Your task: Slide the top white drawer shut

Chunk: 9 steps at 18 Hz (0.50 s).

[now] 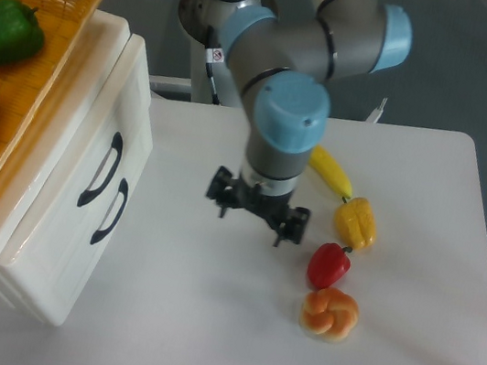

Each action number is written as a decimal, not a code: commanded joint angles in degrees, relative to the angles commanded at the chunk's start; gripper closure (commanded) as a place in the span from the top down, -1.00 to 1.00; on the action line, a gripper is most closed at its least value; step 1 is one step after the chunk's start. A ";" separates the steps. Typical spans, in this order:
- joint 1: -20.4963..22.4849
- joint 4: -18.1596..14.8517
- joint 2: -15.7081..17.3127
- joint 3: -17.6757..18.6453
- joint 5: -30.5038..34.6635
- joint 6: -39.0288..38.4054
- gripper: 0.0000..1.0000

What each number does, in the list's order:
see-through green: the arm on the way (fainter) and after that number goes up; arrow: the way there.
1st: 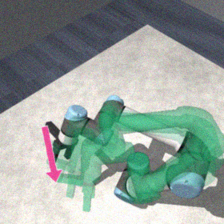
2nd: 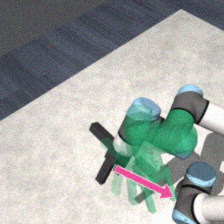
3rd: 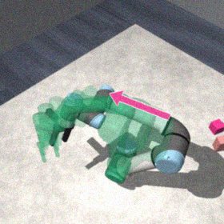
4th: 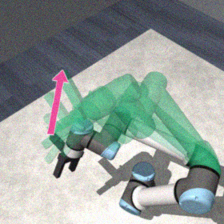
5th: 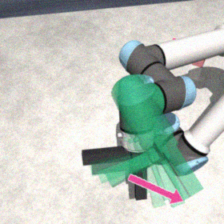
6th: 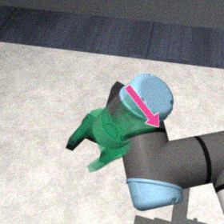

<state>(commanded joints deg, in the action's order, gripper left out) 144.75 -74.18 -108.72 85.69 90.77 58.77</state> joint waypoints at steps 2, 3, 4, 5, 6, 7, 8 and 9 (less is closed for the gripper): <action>2.11 -0.09 0.09 0.09 1.16 3.44 1.00; 3.60 -0.18 0.18 0.09 1.16 4.94 1.00; 5.00 -0.26 0.35 0.18 1.07 7.30 1.00; 6.32 -0.27 0.35 0.18 1.07 10.28 1.00; 7.38 -0.27 0.44 0.18 1.16 13.27 1.00; 8.78 -0.27 0.53 0.26 1.16 15.74 1.00; 10.54 -0.27 0.53 0.26 1.16 18.28 1.00; 11.51 -0.27 0.70 0.26 1.16 19.79 1.00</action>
<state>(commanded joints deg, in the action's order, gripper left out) 156.26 -74.44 -108.02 85.96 91.93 78.56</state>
